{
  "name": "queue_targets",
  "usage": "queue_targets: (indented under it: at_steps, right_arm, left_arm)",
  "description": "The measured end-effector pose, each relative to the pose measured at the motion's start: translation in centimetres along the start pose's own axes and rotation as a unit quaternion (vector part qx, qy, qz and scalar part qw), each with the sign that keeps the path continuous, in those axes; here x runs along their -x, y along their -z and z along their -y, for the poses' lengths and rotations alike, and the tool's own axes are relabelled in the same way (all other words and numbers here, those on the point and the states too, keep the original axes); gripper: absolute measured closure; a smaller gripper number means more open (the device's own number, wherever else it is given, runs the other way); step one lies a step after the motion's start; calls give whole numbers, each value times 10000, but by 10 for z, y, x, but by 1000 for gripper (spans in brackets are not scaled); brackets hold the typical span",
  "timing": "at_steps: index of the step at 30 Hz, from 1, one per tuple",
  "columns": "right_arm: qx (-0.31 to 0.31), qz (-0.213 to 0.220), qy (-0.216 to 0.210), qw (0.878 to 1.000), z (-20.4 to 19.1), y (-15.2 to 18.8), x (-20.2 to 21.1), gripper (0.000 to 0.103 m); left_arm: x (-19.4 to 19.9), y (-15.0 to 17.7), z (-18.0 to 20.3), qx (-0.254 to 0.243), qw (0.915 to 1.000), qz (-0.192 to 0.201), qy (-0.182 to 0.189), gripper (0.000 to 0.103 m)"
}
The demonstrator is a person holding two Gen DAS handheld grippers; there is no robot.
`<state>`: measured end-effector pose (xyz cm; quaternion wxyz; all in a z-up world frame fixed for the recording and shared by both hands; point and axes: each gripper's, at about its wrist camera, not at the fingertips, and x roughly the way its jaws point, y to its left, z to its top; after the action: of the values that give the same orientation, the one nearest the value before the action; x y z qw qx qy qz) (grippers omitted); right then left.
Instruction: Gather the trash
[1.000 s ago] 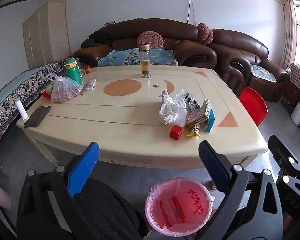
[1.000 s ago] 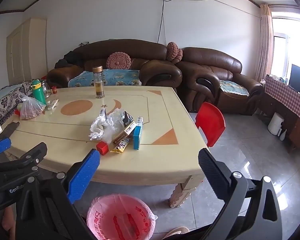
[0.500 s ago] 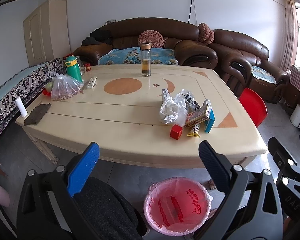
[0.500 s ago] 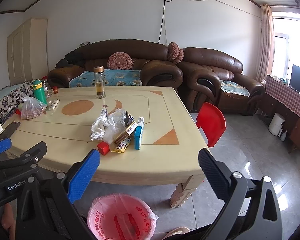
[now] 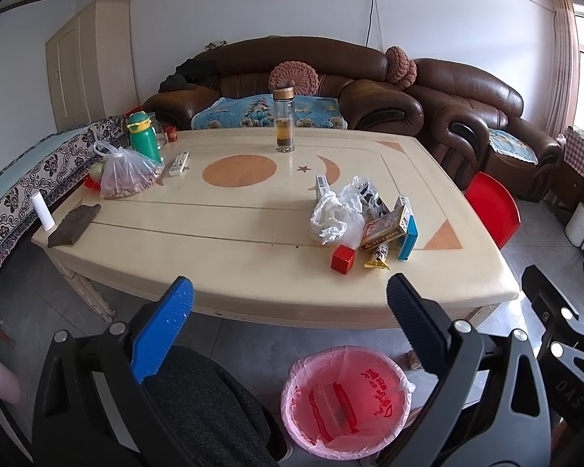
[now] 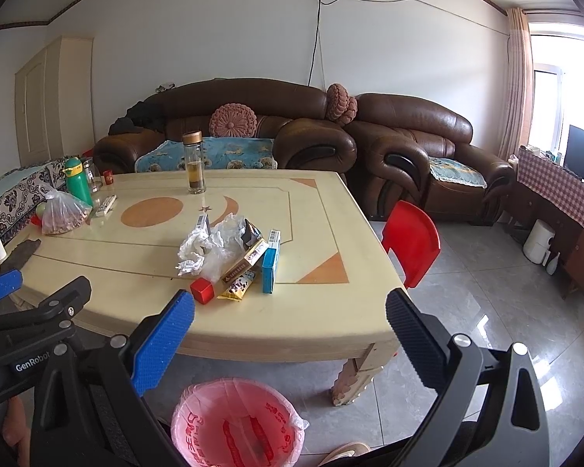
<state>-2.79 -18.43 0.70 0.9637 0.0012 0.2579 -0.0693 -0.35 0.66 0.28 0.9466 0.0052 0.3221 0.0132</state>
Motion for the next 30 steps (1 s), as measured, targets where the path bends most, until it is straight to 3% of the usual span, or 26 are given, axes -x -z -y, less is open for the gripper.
queue_targets:
  at_steps: [30]
  right_arm:
    - [0,-6,-33,10000,-4,-4,3,6]
  left_arm:
    - [6,-6,-2,-16,10000,22,-31,6]
